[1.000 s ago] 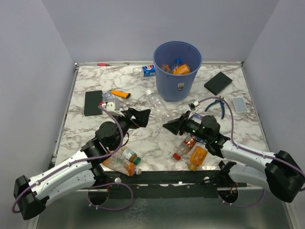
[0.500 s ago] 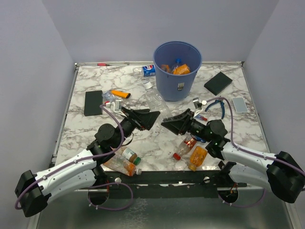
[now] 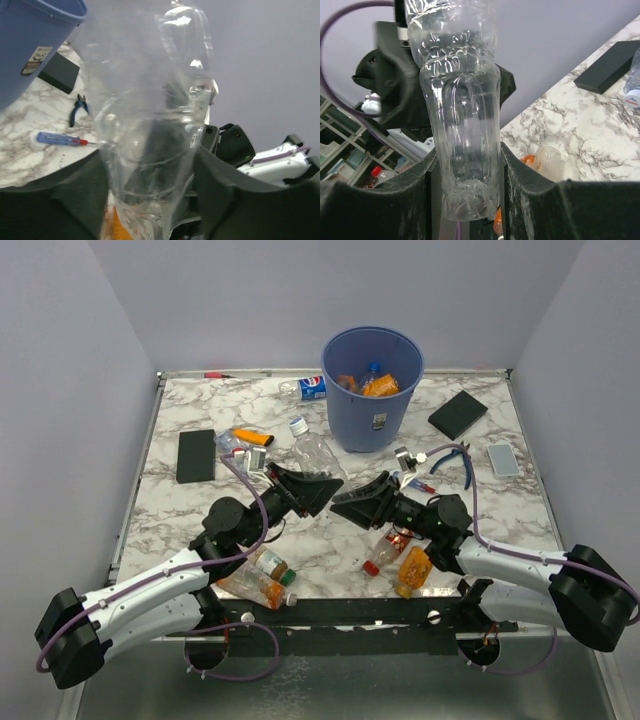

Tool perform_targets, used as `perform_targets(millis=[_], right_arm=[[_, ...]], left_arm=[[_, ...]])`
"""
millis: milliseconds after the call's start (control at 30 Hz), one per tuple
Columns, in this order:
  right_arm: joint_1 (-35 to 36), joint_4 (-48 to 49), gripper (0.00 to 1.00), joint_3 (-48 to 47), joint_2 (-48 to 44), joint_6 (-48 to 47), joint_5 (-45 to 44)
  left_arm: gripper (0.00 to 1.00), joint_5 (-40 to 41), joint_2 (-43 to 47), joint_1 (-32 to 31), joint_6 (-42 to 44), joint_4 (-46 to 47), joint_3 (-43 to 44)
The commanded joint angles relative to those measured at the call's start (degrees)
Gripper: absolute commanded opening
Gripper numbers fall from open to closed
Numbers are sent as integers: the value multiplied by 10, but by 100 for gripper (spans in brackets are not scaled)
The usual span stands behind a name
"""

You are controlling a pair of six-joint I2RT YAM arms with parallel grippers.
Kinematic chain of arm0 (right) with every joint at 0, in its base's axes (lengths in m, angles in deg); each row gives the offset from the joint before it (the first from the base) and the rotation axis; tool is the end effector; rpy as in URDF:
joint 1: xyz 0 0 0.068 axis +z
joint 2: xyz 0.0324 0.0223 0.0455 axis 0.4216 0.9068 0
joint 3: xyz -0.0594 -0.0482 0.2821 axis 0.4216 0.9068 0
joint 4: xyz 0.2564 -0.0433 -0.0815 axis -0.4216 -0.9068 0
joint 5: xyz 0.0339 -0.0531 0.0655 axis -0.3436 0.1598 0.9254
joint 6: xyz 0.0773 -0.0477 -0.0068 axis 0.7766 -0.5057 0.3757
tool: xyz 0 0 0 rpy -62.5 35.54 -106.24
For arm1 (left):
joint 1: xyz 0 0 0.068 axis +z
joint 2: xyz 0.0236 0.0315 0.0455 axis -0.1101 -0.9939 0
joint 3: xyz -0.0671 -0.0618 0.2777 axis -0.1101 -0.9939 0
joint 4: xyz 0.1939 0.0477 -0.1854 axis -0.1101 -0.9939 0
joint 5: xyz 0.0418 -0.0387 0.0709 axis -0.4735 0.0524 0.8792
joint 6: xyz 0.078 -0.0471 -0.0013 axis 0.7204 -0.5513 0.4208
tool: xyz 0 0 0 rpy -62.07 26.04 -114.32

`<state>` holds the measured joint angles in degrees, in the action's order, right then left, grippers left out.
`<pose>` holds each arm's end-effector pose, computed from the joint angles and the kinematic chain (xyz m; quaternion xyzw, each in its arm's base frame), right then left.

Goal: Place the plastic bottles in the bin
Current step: Pick up the plastic bottle at the center of the board.

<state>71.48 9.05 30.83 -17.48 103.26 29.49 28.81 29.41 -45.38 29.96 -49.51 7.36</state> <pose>0.1640 0.2176 0.2815 -0.1415 0.5805 0.6633 0.4506 0.1512 -0.1895 0.3318 0.0275 0.6032 -0.5942 0.5314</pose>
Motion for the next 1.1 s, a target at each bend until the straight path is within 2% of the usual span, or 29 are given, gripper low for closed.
perform_targets(millis=[0, 67, 100, 167, 267, 367, 467, 567, 633, 800, 933, 1067], right_arm=[[4, 33, 30, -8, 4, 4, 2], [5, 27, 33, -7, 2, 4, 1], [5, 22, 37, -7, -1, 4, 1], [5, -6, 59, -12, -10, -1, 3], [5, -141, 83, -43, -60, -34, -5], [5, -335, 96, -91, -133, -106, -29], [5, -519, 99, -161, -190, -191, -48], [5, -663, 99, -245, -210, -262, -60], [5, -725, 99, -299, -209, -289, -89], [5, -717, 97, -395, -178, -305, -145], [5, -697, 93, -467, -114, -289, -140], [5, -720, 88, -524, -53, -288, -136]], left_arm=[[52, -16, 13, 3, -2, 32, -7], [51, -13, 15, 3, -3, 32, -10], [50, -13, 16, 4, -3, 32, -11], [48, -13, 17, 3, 0, 32, -13], [43, 0, 28, 3, 31, 16, -9], [42, 30, 50, 3, 102, -62, 23], [41, 44, 59, 4, 197, -157, 75], [39, 30, 56, 4, 283, -227, 120], [38, -2, 50, 4, 341, -257, 141], [38, -104, 21, 4, 480, -334, 167], [33, -85, 18, 4, 535, -333, 140], [30, -70, 33, 4, 539, -294, 101]])
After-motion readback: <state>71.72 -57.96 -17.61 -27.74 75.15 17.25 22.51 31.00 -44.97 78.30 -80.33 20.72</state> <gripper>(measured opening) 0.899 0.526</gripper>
